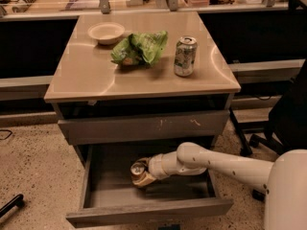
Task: Place orange can into middle drawer
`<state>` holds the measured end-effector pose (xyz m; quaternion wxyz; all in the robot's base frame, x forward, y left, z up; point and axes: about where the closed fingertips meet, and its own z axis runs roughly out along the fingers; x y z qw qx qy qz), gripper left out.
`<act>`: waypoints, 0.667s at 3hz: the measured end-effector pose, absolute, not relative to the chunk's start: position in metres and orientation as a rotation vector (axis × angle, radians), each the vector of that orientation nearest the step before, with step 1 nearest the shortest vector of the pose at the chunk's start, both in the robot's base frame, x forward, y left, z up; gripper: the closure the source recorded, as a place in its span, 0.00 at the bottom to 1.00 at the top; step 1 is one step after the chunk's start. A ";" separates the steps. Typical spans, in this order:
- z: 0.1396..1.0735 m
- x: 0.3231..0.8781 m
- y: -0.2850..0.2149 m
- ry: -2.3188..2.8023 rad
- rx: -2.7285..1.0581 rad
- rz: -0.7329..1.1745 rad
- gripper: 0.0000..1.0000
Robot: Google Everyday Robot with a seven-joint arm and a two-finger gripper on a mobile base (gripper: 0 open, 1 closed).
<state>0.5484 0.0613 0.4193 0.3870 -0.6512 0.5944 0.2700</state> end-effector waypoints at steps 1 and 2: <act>0.419 0.548 0.061 1.513 -1.657 0.687 0.58; 0.419 0.548 0.061 1.513 -1.657 0.687 0.35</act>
Offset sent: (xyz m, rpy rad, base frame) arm 0.0000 0.0000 0.0000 0.0000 0.0000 0.0000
